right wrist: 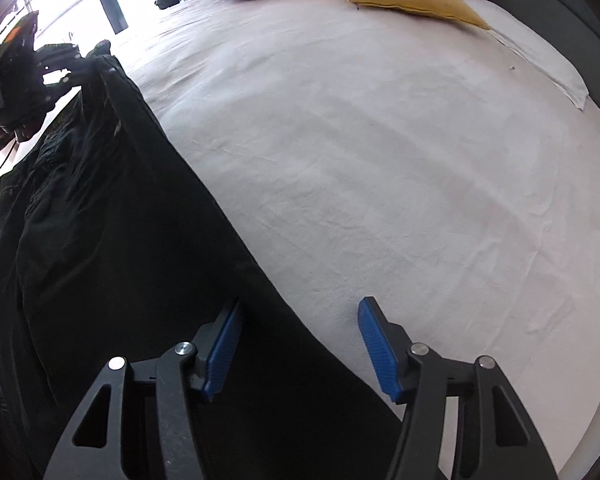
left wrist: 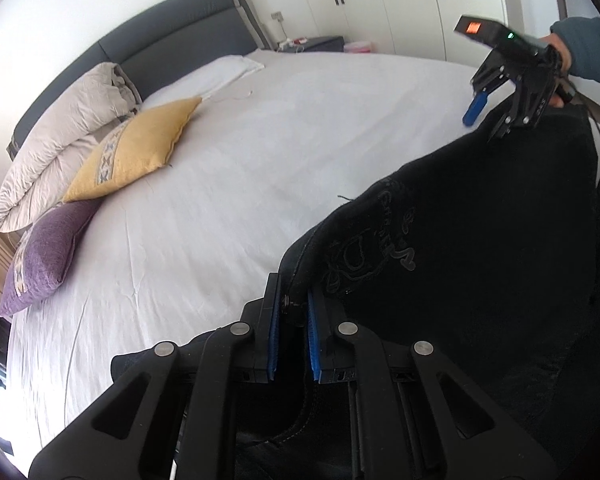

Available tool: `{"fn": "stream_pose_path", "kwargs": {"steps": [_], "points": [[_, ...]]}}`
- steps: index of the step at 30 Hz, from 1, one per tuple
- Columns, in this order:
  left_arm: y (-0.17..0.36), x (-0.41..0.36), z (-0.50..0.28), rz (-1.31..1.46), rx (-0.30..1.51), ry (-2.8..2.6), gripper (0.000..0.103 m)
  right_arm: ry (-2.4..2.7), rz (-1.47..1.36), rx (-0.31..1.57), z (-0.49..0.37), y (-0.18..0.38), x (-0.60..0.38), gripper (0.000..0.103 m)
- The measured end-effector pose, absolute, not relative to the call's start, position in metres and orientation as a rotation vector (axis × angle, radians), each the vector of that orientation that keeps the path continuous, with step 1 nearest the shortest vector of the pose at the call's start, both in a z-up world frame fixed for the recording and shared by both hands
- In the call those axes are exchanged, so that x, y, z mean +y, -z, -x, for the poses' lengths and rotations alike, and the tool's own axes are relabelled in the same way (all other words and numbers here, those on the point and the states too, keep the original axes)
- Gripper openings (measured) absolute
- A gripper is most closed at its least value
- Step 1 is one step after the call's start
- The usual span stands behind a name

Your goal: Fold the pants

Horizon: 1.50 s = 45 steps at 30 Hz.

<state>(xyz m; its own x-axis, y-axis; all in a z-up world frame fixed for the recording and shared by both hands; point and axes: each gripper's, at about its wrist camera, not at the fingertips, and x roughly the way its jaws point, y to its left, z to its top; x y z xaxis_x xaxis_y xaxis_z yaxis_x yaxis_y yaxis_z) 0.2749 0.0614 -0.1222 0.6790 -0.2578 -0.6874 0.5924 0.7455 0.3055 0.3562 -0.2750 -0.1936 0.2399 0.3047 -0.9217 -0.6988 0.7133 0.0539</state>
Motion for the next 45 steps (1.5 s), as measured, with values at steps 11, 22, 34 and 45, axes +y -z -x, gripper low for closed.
{"fn": "stream_pose_path", "kwargs": {"steps": [11,22,34,45], "points": [[0.100,0.061,-0.264,-0.520,0.609,0.516,0.010,-0.763,0.583,1.192,-0.346,0.187,-0.248,0.008],[0.070,0.070,-0.228,-0.522,0.568,0.504,0.010,-0.637,0.623,0.975,-0.286,0.122,-0.252,0.004],[0.045,0.091,-0.103,-0.465,0.574,0.479,0.010,-0.606,0.695,0.883,-0.137,0.086,-0.223,0.004],[0.099,0.118,0.009,-0.334,0.658,0.393,0.010,-0.617,0.660,0.959,-0.047,0.133,-0.190,0.004]]}}
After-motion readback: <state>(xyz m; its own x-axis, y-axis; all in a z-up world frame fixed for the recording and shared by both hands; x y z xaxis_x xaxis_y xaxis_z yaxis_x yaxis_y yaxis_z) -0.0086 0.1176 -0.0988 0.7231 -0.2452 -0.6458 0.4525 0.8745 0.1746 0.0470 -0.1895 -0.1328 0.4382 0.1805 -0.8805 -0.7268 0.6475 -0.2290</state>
